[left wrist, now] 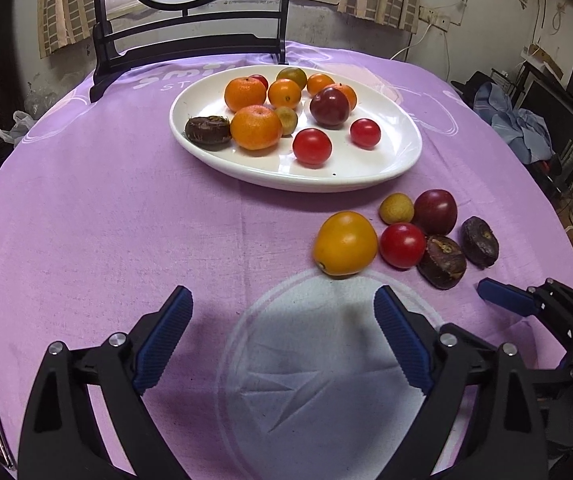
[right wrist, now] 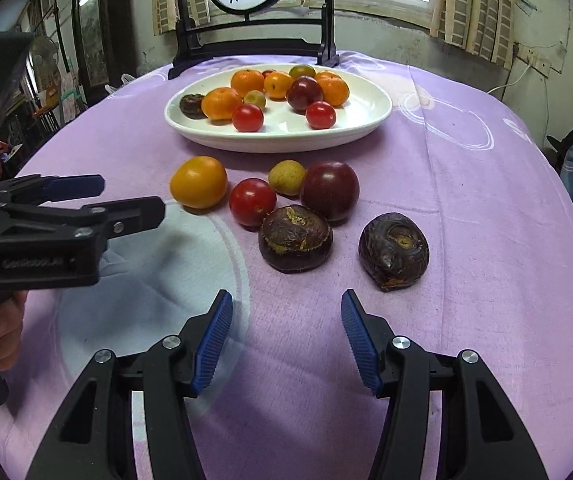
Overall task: Organize fruits
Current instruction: 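Grasp a dark brown fruit with the right tool while the left tool grasps a yellow tomato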
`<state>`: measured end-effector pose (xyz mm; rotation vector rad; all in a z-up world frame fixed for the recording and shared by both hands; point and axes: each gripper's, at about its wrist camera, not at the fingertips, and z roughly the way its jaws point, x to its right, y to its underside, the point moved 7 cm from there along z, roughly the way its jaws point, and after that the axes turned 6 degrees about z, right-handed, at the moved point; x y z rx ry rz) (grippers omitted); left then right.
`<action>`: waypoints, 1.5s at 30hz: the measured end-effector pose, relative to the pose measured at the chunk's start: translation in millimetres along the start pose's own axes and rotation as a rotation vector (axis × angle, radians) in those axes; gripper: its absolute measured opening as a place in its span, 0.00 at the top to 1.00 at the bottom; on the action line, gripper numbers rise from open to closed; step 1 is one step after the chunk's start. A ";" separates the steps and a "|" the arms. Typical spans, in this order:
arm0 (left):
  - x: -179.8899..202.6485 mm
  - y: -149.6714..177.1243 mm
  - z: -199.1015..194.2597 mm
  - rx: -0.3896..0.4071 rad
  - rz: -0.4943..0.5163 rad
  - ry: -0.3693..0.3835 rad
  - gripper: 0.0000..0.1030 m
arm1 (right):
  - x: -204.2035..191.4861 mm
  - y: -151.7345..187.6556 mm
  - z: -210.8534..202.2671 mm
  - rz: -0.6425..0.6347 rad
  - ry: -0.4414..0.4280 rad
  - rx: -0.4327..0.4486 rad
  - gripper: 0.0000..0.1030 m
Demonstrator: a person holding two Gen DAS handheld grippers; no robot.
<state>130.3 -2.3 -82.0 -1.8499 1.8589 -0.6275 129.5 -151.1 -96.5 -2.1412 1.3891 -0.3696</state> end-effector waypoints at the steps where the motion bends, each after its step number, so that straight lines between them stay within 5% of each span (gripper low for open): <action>1: -0.6 0.2 0.4 0.001 0.003 -0.001 0.12 | -0.2 -1.4 2.5 -0.001 0.006 0.000 0.44; 13: -5.9 0.6 7.3 -0.006 0.013 -0.015 0.11 | -0.8 -30.6 23.9 0.031 0.018 0.015 0.58; 27: 20.1 -10.5 13.2 -0.012 0.101 -0.018 0.12 | 24.0 -21.5 -12.0 0.105 -0.035 0.056 0.59; 32: 33.5 -21.2 27.8 -0.017 0.162 -0.020 0.29 | 24.4 -22.7 -20.7 0.110 -0.061 0.083 0.59; 37: 45.5 -23.8 36.6 -0.034 0.200 0.020 0.61 | 22.8 -21.9 -19.5 0.105 -0.070 0.083 0.59; 45: 44.9 -17.8 13.2 -0.011 0.201 0.068 0.63 | 18.8 -21.3 -21.8 0.102 -0.071 0.090 0.59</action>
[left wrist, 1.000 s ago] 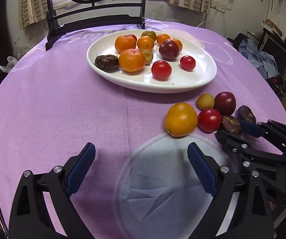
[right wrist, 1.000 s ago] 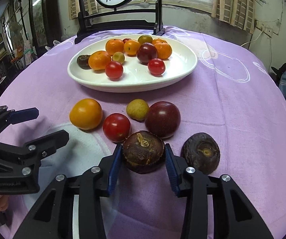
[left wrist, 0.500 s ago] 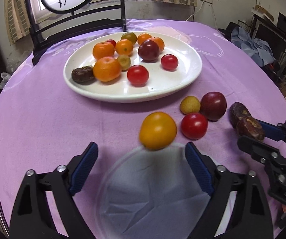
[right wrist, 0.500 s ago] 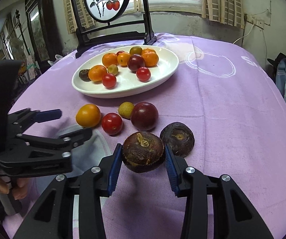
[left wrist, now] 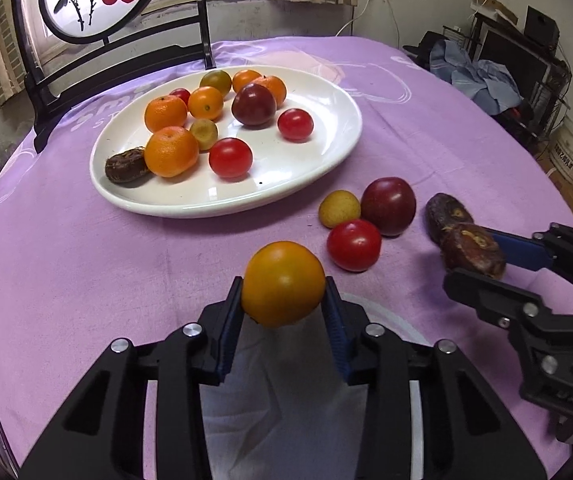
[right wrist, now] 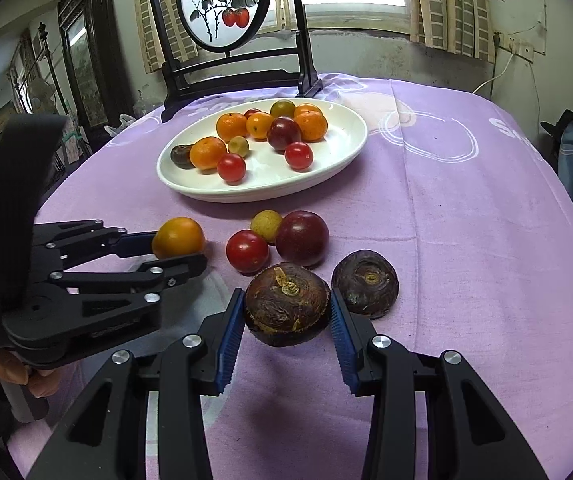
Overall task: Organize fruits
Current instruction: 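Grasp a dark brown fruit with the right tool while the left tool grasps a yellow tomato, then carry both fruits over the white plate and open both tools to release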
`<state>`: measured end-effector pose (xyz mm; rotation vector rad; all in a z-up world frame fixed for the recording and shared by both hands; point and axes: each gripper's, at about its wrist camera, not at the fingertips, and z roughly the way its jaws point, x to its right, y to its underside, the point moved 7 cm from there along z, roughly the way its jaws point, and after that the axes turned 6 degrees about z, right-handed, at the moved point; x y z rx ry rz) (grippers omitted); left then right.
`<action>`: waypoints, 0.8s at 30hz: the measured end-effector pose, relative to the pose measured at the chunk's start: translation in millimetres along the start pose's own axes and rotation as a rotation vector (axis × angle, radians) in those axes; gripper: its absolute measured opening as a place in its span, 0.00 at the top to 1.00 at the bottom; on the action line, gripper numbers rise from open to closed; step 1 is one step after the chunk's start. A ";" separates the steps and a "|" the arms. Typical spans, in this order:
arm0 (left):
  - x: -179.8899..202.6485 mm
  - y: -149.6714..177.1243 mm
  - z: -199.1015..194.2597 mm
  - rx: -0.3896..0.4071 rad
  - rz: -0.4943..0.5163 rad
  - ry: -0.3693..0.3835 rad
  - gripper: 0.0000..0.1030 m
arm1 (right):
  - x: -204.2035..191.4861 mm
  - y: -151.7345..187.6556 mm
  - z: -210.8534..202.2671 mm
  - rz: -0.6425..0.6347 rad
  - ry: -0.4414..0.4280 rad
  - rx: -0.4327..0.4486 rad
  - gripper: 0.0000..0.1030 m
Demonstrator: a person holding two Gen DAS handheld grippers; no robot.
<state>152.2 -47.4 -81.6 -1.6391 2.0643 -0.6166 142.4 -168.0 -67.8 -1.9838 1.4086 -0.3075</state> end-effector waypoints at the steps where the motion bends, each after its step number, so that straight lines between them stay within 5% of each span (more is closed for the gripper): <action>1: -1.3 -0.2 -7.0 0.010 -0.003 0.007 0.63 | -1.0 -0.4 -0.9 -0.002 0.000 0.003 0.59; 12: -25.5 -38.2 -67.5 0.146 -0.031 0.007 0.63 | -23.3 -44.7 -25.7 -0.074 0.000 0.109 0.59; 17: -48.1 -61.2 -56.8 0.143 -0.084 -0.011 0.63 | -36.2 -79.5 -20.6 -0.101 -0.009 0.156 0.59; 24: -70.5 -77.1 -20.9 0.090 -0.133 -0.022 0.63 | -36.0 -101.2 21.2 -0.077 0.031 0.114 0.59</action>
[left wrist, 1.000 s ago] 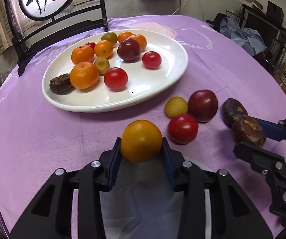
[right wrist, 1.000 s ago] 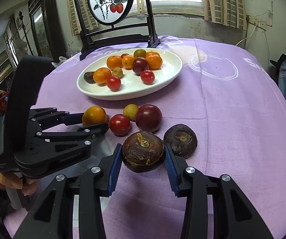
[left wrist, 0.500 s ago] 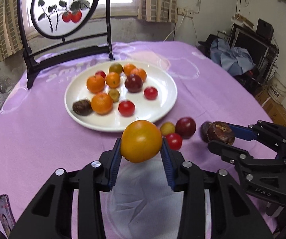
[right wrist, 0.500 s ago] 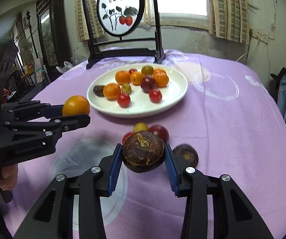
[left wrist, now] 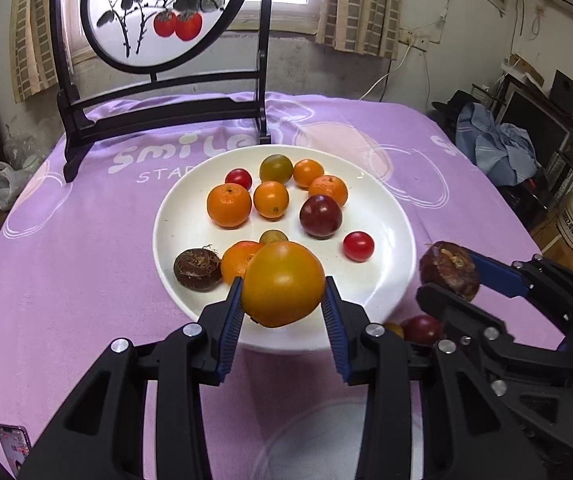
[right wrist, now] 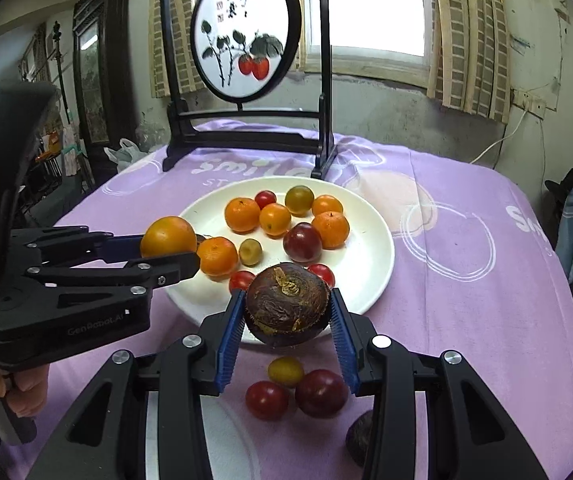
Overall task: Organize fruits
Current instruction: 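Carry both fruits over the white plate and open both tools to release, then grasp a dark brown fruit with the right tool while the left tool grasps a red tomato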
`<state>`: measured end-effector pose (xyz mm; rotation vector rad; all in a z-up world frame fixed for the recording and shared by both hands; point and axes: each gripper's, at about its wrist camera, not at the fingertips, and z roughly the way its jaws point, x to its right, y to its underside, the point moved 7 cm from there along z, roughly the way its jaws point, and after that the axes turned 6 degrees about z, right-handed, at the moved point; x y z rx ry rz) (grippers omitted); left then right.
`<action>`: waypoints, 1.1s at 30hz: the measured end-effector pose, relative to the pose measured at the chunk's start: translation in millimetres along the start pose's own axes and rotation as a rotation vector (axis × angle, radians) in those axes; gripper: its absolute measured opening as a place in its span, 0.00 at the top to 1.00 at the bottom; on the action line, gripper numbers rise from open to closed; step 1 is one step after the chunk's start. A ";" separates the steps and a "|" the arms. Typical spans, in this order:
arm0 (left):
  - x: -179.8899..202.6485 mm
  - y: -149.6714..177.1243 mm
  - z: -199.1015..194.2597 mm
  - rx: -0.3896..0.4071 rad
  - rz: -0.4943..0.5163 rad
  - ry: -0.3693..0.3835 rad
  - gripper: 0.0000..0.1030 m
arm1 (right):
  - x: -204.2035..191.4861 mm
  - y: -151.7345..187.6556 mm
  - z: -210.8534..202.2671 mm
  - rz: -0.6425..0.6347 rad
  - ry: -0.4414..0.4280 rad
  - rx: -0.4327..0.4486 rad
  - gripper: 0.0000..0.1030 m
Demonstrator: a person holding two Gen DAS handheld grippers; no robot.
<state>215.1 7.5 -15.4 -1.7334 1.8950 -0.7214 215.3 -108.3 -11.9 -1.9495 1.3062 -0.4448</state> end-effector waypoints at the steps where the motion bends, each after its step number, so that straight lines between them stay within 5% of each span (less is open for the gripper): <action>1: -0.8 -0.6 6.0 -0.008 -0.003 -0.001 0.63 | -0.1 1.1 8.3 0.000 0.004 -0.015 0.59; 9: -9.0 -6.2 35.2 -0.039 -0.030 -0.025 0.63 | 1.7 6.5 41.7 -0.003 0.024 -0.067 0.57; 11: -13.4 -11.2 38.4 -0.038 -0.054 -0.035 0.61 | 1.9 4.7 44.0 -0.003 0.028 -0.061 0.47; 13: -19.9 -15.8 33.7 -0.013 -0.082 -0.076 0.26 | 4.7 2.2 39.9 0.021 0.036 -0.036 0.42; 14: -21.9 -17.2 28.9 0.008 -0.086 -0.099 0.23 | 5.7 2.0 37.3 0.028 0.033 -0.033 0.42; 33: 10.5 25.9 -21.1 0.016 -0.021 -0.074 0.20 | 35.0 39.2 -27.6 0.030 0.058 -0.020 0.42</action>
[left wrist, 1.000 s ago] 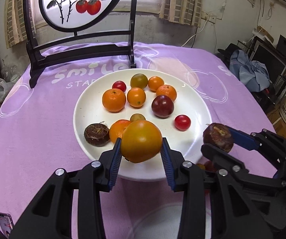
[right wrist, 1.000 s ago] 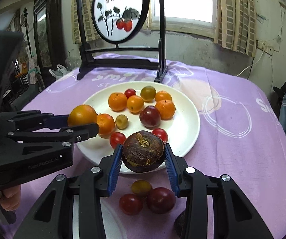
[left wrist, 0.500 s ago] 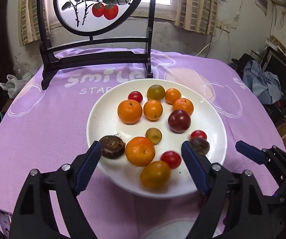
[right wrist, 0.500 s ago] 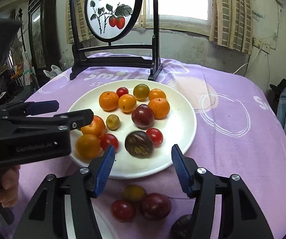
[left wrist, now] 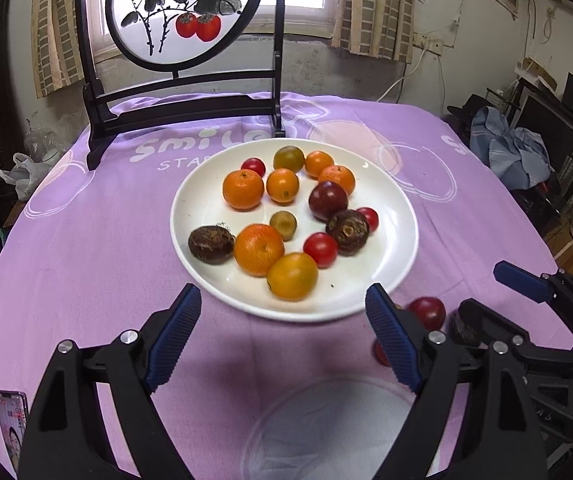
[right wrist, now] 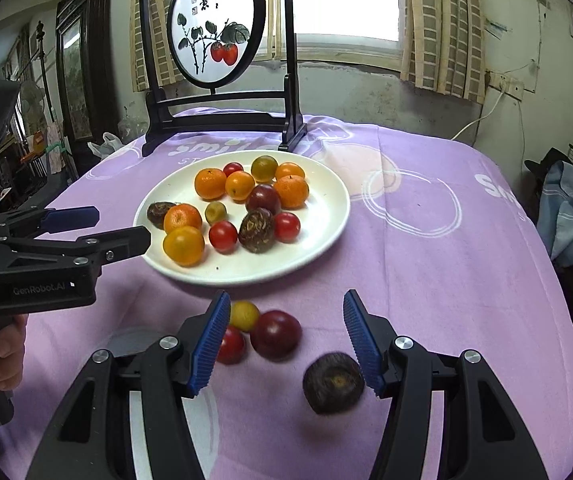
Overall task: Organize fruits
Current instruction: 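Grasp a dark brown fruit with the right tool while the left tool grasps a red tomato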
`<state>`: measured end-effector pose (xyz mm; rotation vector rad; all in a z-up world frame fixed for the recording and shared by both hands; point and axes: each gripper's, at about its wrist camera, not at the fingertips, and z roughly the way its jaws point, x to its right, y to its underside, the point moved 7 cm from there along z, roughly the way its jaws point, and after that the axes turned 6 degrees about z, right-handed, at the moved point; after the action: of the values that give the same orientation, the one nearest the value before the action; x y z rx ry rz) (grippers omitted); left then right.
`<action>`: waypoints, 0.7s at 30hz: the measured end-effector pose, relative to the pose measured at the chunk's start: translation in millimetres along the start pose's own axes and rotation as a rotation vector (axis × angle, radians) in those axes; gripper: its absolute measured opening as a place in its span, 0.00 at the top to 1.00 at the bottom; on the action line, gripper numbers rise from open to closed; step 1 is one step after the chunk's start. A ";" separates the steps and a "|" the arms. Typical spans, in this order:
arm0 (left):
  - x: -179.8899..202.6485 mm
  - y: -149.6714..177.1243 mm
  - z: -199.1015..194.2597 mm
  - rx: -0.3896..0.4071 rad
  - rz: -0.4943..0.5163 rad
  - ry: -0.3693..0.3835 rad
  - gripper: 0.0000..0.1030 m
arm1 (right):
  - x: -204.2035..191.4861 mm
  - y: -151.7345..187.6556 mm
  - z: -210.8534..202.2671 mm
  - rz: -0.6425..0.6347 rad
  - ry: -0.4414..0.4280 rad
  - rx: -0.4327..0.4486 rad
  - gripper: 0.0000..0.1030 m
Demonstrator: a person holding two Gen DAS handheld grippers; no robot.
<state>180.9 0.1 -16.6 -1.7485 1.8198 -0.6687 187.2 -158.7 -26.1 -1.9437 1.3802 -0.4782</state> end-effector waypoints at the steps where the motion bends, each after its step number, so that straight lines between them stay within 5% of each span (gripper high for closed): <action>1: 3.0 3.1 -1.2 -0.003 0.004 0.003 0.20 | 1.8 3.2 -2.3 -0.003 0.004 -0.003 0.42; 21: 35.3 50.8 11.3 -0.094 0.048 0.052 0.18 | 23.2 64.6 17.7 0.003 0.041 -0.150 0.42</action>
<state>150.0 -32.9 -60.2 -1.7560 1.9504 -0.6243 163.9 -186.8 -86.9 -2.0614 1.4823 -0.4261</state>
